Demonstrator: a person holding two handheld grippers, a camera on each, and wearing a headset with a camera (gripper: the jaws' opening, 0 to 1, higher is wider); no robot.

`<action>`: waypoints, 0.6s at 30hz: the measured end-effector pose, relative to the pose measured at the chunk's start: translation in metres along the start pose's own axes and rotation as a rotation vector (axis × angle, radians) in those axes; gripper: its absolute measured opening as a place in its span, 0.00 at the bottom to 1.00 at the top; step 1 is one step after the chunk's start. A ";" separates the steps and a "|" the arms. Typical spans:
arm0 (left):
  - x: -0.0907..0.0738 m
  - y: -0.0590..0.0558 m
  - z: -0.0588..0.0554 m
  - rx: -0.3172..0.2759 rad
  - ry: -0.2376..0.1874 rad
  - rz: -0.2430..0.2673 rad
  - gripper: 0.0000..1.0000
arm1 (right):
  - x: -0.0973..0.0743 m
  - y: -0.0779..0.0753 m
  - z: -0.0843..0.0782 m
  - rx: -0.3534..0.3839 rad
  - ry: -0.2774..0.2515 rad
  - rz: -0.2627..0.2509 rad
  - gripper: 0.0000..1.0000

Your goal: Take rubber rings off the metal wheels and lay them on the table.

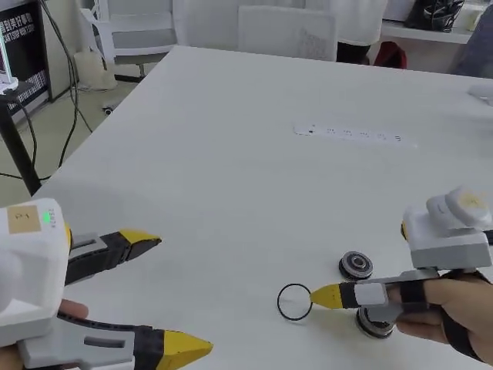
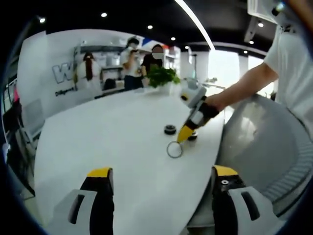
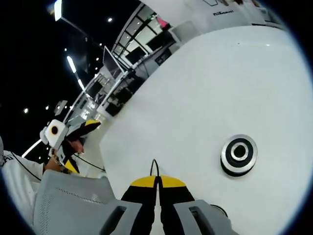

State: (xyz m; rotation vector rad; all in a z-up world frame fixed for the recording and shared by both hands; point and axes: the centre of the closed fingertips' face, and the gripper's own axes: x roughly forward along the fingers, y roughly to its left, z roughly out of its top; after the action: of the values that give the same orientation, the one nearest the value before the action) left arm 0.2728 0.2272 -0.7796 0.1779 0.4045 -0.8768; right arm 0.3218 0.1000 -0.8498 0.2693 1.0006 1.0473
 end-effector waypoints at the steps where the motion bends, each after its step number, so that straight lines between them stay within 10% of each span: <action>1: 0.000 0.000 -0.001 0.000 0.004 -0.001 0.84 | 0.000 -0.002 0.000 -0.006 -0.001 -0.005 0.00; 18: -0.001 0.000 -0.003 0.010 0.007 -0.001 0.83 | 0.003 -0.015 -0.007 -0.056 0.040 -0.077 0.02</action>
State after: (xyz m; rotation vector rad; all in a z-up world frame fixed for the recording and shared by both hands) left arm 0.2717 0.2291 -0.7823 0.1902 0.4067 -0.8799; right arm 0.3259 0.0927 -0.8647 0.1630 1.0086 1.0120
